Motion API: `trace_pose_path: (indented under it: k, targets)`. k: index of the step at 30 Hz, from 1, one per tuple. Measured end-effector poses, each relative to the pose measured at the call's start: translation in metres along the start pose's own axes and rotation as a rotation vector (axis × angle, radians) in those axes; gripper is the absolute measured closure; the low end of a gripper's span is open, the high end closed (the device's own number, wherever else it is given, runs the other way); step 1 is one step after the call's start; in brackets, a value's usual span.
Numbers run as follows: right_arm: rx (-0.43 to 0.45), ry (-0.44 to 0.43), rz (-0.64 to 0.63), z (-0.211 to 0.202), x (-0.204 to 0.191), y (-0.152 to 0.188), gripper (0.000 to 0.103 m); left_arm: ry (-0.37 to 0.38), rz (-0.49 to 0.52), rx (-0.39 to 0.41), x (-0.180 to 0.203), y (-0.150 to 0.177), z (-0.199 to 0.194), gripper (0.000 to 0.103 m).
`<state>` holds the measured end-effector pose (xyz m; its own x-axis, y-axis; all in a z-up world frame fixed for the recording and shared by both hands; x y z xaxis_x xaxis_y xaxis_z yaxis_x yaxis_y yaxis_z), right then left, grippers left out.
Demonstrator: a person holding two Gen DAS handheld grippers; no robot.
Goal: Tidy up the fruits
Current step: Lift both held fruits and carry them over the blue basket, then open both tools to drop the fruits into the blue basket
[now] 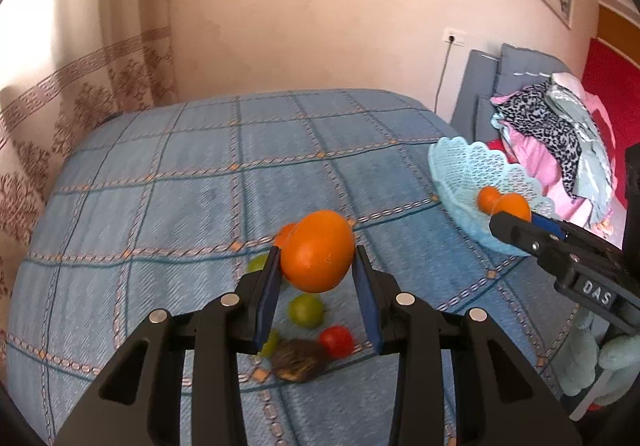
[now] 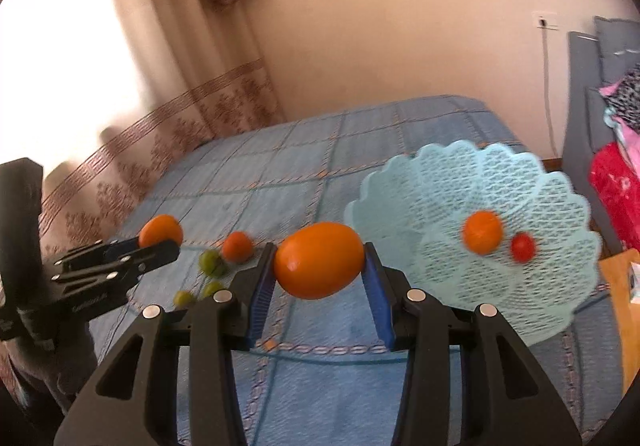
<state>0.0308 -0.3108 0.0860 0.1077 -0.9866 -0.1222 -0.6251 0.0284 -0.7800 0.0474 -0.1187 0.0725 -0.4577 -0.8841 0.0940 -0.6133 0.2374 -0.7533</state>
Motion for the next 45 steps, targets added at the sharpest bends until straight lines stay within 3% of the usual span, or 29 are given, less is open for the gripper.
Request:
trace_pose_path:
  k: [7,21,30,33,45]
  targets:
    - [0.051,0.122,0.071,-0.011,0.041,-0.012,0.059,0.042,0.067,0.016,0.037,-0.02,0.008,0.067]
    - [0.024,0.281,0.196,-0.003,0.101,-0.01,0.059,0.156,0.121,0.006,0.09,-0.048,0.039,0.067]
    - [0.017,0.305,0.245,-0.003,0.117,-0.01,0.058,0.201,0.145,-0.004,0.118,-0.054,0.057,0.067]
    - [0.023,0.315,0.273,-0.004,0.122,-0.009,0.038,0.206,0.145,-0.009,0.122,-0.053,0.062,0.067]
    - [0.086,0.34,0.332,-0.025,0.129,-0.015,0.038,0.222,0.167,-0.026,0.139,-0.052,0.078,0.066]
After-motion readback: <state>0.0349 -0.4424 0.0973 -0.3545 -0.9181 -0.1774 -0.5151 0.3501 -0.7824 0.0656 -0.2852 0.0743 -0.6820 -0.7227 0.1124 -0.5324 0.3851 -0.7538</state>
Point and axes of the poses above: each gripper's, at about its wrist camera, not at the fingertips, and z roughly the way its jaws point, x to its right, y to its underside, the point moved 4 cm from there along z, roughly the way its jaws point, and after that the axes turned 3 degrees about y, right-handed, at the moved point
